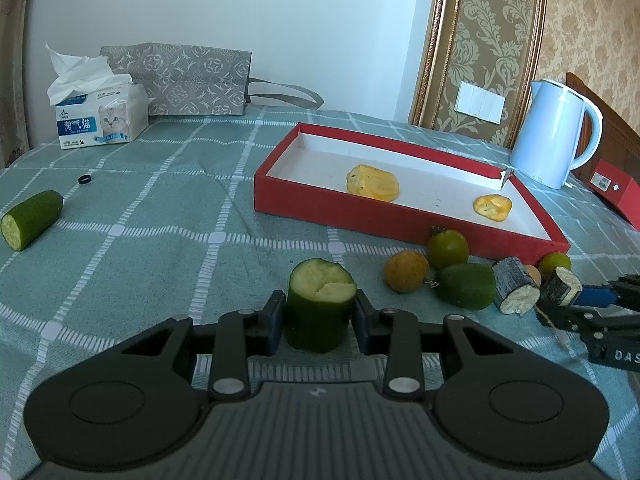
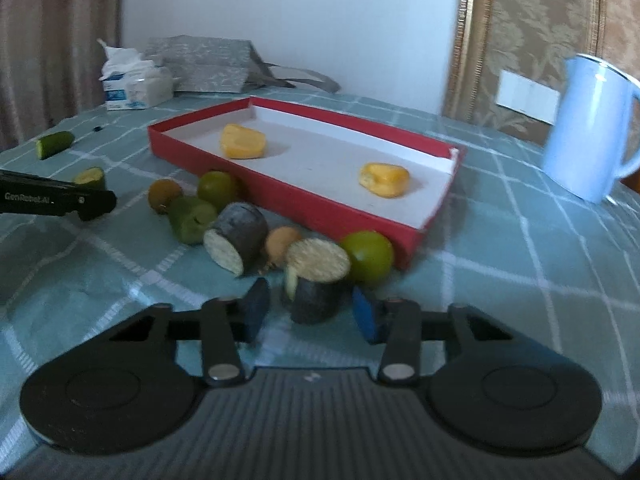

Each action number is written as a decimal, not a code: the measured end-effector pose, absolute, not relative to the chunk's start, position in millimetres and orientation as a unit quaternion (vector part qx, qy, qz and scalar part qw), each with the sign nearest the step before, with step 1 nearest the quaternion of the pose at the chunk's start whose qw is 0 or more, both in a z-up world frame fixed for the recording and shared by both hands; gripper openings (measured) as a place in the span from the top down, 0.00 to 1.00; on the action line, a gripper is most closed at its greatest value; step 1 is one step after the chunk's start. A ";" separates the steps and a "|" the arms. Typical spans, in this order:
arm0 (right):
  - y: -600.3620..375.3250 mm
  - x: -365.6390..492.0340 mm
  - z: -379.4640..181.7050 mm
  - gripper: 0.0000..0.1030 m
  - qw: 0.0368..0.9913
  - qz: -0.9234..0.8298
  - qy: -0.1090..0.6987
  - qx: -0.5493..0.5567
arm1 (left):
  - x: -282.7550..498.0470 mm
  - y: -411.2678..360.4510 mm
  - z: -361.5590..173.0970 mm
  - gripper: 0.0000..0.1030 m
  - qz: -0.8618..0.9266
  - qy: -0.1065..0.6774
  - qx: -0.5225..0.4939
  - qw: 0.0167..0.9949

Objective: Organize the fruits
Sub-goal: 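Grasp the cut sugarcane piece with the right gripper while the left holds the cucumber, then carry the cucumber chunk with the left gripper into the red box and release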

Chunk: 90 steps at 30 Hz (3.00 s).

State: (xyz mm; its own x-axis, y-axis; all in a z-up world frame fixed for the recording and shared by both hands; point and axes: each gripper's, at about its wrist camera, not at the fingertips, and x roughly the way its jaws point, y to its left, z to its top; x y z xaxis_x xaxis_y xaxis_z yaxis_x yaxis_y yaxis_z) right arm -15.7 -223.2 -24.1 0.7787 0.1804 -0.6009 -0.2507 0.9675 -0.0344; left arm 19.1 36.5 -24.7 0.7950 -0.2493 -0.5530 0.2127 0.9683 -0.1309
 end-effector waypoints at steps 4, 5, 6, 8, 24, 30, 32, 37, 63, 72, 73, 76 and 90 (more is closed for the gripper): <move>-217.1 -6.9 -24.7 0.69 0.941 0.122 0.307 -0.071 | 18.8 36.1 -24.6 0.66 -0.122 0.296 -0.031 0.947; -216.7 -5.0 -24.5 0.70 0.941 0.121 0.307 -0.069 | 18.8 36.3 -24.6 0.66 -0.122 0.296 -0.031 0.947; -216.0 -4.7 -24.2 0.70 0.942 0.119 0.307 -0.068 | 18.8 36.3 -24.6 0.66 -0.122 0.296 -0.032 0.947; -215.6 -7.7 -23.5 0.70 0.944 0.114 0.303 -0.070 | 18.8 35.9 -24.5 0.66 -0.122 0.296 -0.032 0.947; -276.4 -23.2 -27.0 0.69 0.945 0.037 0.307 0.111 | 18.0 30.2 -24.2 0.67 -0.114 0.295 -0.012 0.949; -274.5 -25.1 -28.2 0.69 0.946 0.038 0.303 0.108 | 18.0 27.6 -23.6 0.67 -0.110 0.293 -0.005 0.950; -274.2 -24.0 -28.1 0.69 0.945 0.039 0.304 0.111 | 17.7 27.3 -22.1 0.68 -0.108 0.290 -0.004 0.951; -273.5 -23.6 -27.9 0.69 0.945 0.038 0.306 0.109 | 20.1 29.8 -15.1 0.68 -0.113 0.289 -0.017 0.951; -274.6 -23.6 -27.8 0.69 0.945 0.038 0.307 0.105 | 22.3 24.3 -2.4 0.46 -0.133 0.276 -0.010 0.952; -274.0 -23.6 -27.8 0.69 0.945 0.038 0.307 0.104 | 24.9 16.6 -18.6 0.62 -0.117 0.299 0.017 0.947; -274.1 -23.7 -27.8 0.69 0.945 0.038 0.307 0.105 | 25.6 16.2 -21.0 0.65 -0.113 0.302 0.018 0.946; -274.1 -23.7 -27.7 0.68 0.945 0.039 0.307 0.104 | 24.3 16.2 -22.0 0.69 -0.107 0.298 0.023 0.948; -269.8 -22.7 -28.2 0.66 0.946 0.038 0.308 0.094 | 65.1 -7.5 23.8 0.69 -0.113 0.247 0.040 0.962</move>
State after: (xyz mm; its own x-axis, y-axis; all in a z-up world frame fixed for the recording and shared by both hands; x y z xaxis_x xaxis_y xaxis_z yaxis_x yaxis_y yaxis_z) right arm -22.7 -269.8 -28.2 0.8068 0.1303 -0.5762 -0.0143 0.9794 0.2014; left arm 65.1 -7.5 23.8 0.8526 -0.1981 -0.4836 0.2376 0.9711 0.0212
